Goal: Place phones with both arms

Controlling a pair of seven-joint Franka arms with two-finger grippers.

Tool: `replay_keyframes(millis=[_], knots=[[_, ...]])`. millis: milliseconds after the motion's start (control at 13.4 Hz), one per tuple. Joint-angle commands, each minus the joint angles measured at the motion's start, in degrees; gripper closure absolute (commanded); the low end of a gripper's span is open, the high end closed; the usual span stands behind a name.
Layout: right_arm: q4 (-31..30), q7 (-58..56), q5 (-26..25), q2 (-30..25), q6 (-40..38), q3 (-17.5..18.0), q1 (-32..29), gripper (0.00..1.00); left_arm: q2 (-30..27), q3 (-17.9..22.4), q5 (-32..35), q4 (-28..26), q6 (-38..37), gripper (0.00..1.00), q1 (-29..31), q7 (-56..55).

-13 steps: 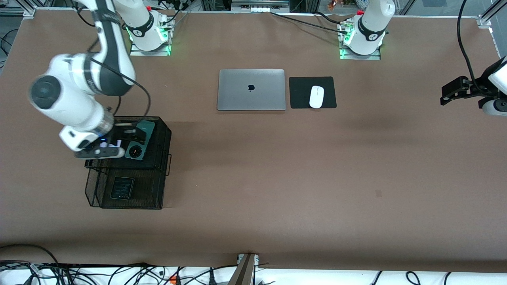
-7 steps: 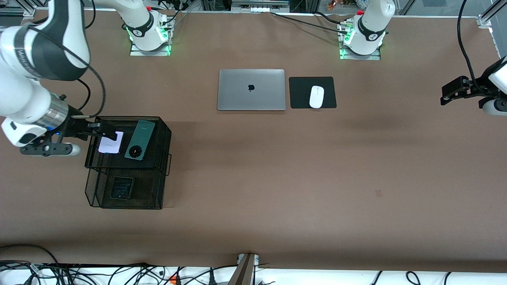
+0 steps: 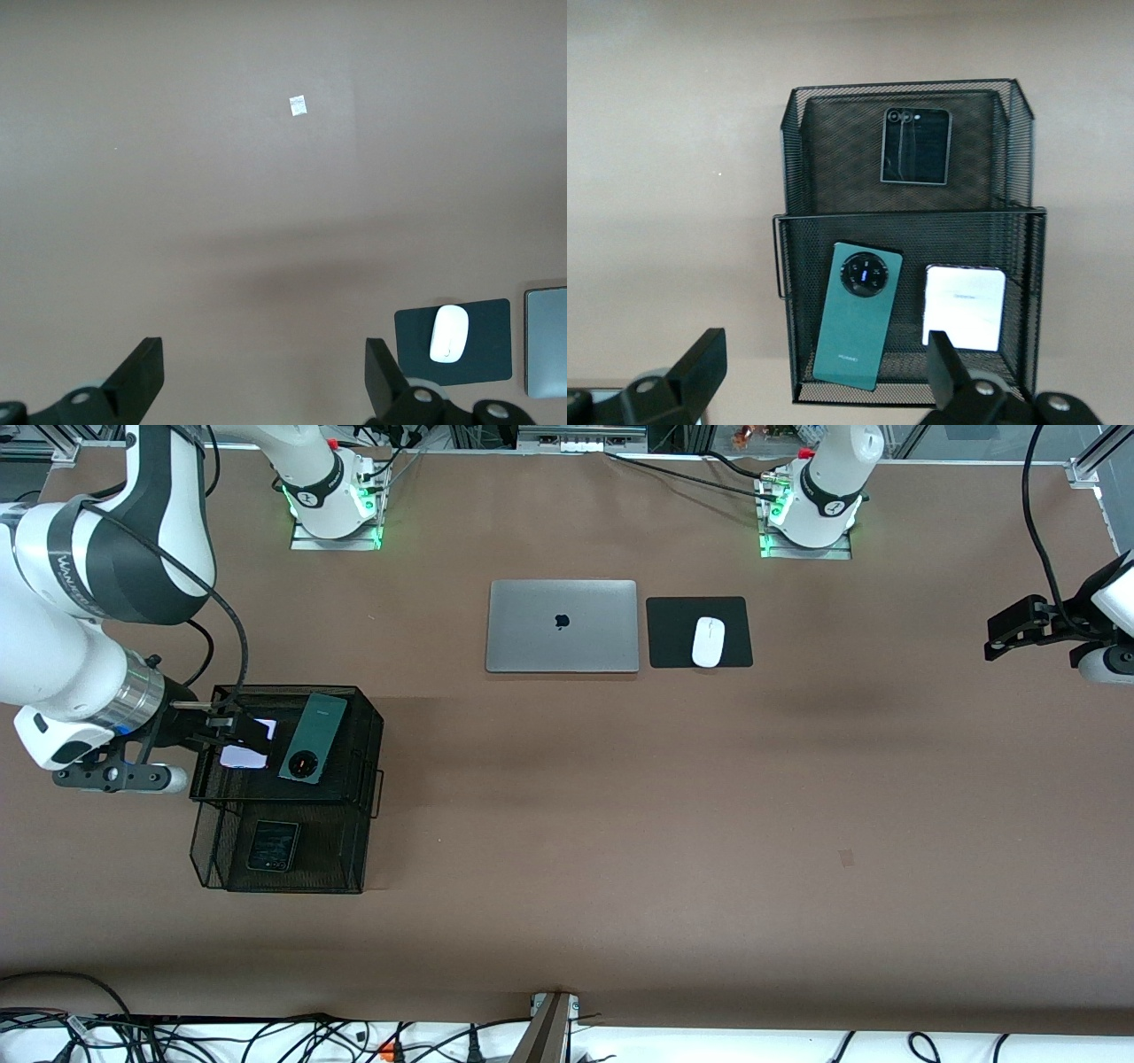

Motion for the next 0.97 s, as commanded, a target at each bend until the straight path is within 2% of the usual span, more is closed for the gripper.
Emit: replay_keyframes(millis=[0,75,150,224,374,449,599,673,823,898], knots=[[3.81,2.78,-10.66,-0.45,-1.47,17.5,-13.66,0.0,-0.59,0.06,-1.17,0.26,-0.03,0.0,-0.14,-0.04],[4.95,3.66,-15.43,-1.06,-1.56,25.49,-19.46,0.0,-0.5,0.06,-1.17,0.26,-0.03,0.0,-0.14,-0.13],[5.05,5.06,-17.13,-1.5,-1.56,32.01,-24.83,0.0,-0.5,0.06,-1.17,0.26,-0.03,0.0,-0.14,-0.13],[4.53,5.94,-17.58,-2.46,-1.47,36.43,-29.41,0.0,-0.59,0.06,-1.17,0.26,-0.03,0.0,-0.14,-0.13],[2.17,5.95,-17.58,-4.31,-1.04,38.58,-33.31,0.0,-0.5,0.06,-1.17,0.26,-0.03,0.0,-0.14,-0.13],[-1.33,5.95,-17.41,-6.32,0.1,38.67,-33.84,0.0,-0.5,0.06,-1.17,0.26,-0.03,0.0,-0.14,-0.13],[-10.64,5.95,-17.67,-11.51,7.28,38.67,-33.93,0.0,-0.59,0.06,-1.17,0.26,-0.03,0.0,-0.14,-0.13],[-10.94,6.39,-17.67,-11.79,7.4,39.28,-34.8,0.0,-0.59,0.06,-1.17,0.26,-0.03,0.0,-0.14,-0.13],[-10.86,8.14,-17.85,-11.79,7.14,44.53,-39.97,0.0,-0.5,0.06,-1.17,0.26,-0.03,0.0,-0.14,-0.04],[-10.77,8.15,-17.85,-11.79,7.05,45.95,-41.3,0.0,-0.5,0.06,-1.17,0.26,-0.03,0.0,-0.14,-0.04]])
